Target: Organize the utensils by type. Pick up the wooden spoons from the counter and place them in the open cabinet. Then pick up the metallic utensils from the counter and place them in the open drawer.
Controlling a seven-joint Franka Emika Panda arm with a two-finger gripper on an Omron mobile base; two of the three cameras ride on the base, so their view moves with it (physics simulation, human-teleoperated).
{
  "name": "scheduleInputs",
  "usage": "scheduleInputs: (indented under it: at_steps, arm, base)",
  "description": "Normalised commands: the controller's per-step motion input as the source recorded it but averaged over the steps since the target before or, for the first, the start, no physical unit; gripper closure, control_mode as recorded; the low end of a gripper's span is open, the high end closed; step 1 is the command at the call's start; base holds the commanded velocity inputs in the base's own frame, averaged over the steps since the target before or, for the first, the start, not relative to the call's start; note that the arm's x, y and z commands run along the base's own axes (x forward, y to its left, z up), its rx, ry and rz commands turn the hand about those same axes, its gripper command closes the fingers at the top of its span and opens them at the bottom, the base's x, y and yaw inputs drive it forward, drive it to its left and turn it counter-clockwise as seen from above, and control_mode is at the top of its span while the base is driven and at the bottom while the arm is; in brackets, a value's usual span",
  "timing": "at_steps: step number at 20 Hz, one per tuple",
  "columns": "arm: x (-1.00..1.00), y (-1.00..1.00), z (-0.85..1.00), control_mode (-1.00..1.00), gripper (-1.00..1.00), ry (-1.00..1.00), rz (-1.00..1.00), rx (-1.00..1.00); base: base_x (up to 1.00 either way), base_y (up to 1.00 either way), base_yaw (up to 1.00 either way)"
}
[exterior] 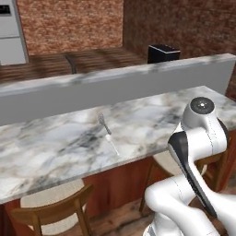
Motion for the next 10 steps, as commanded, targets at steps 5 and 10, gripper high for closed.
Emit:
scheduleInputs:
  at_steps: [5,10]
  arm:
    - [0.0,0.0,0.0,1.0,-1.0,0.0,0.0,0.0]
    - [0.0,0.0,0.0,1.0,-1.0,0.0,0.0,0.0]
  base:
    - [0.43,0.59,-0.16]
    - [0.36,0.6,-0.18]
